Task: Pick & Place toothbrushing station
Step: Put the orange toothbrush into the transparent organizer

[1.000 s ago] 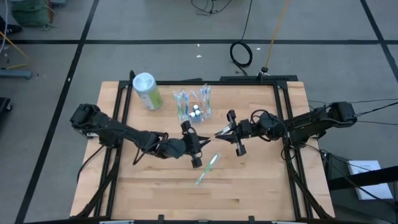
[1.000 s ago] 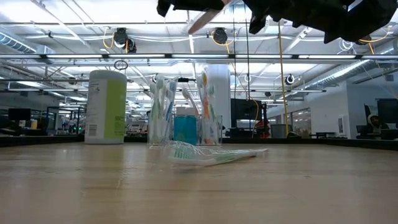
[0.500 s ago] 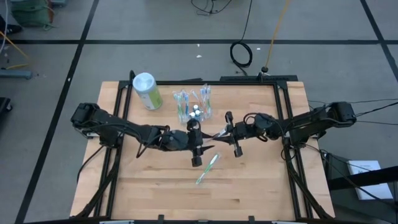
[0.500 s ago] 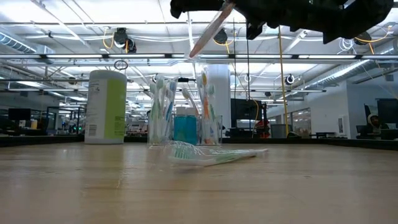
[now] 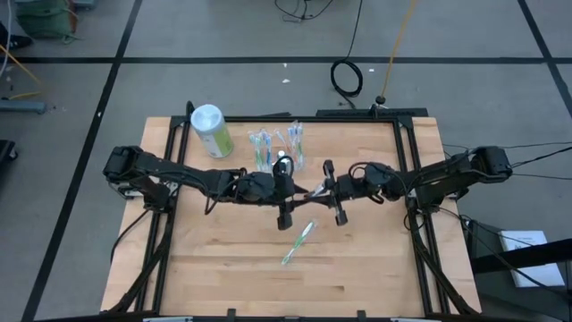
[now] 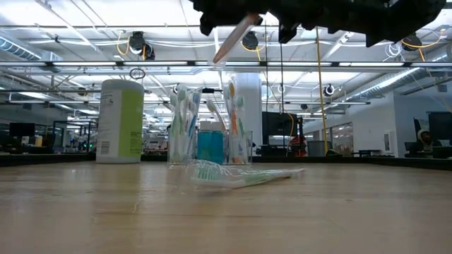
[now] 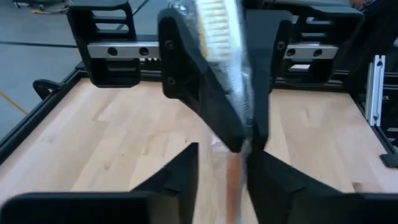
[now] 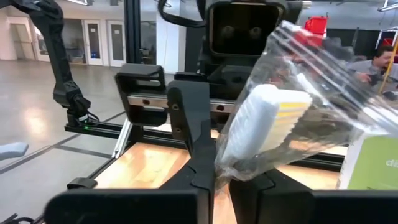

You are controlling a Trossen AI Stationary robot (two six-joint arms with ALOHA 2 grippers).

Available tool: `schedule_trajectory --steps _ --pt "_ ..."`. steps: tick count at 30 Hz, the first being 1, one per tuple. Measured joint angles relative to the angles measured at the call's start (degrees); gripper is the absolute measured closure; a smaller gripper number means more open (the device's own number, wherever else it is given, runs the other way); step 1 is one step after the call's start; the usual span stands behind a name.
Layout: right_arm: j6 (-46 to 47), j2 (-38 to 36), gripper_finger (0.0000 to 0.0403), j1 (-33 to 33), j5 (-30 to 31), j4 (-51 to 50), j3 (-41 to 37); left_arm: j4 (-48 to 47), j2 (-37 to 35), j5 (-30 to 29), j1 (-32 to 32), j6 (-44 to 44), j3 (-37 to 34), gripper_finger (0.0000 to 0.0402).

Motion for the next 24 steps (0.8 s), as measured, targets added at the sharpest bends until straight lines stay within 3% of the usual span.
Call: schedule_trajectory --steps 10,18,24 --pt "-0.4 0.0 0.0350 -0.1 0.3 -2.1 0.0 -1.2 0.1 0.4 -0.1 0.0 0.0 0.0388" --pt "-1.5 0.0 0.0280 0.0 6.0 -3.5 0.0 -3.7 0.1 -0.8 -0.1 -2.1 0.0 0.0377" --pt "-4.0 -1.8 0.0239 0.0 7.1 -7.1 0.0 -6.3 -1.3 -6.5 -0.9 -4.7 -0.1 0.0391"
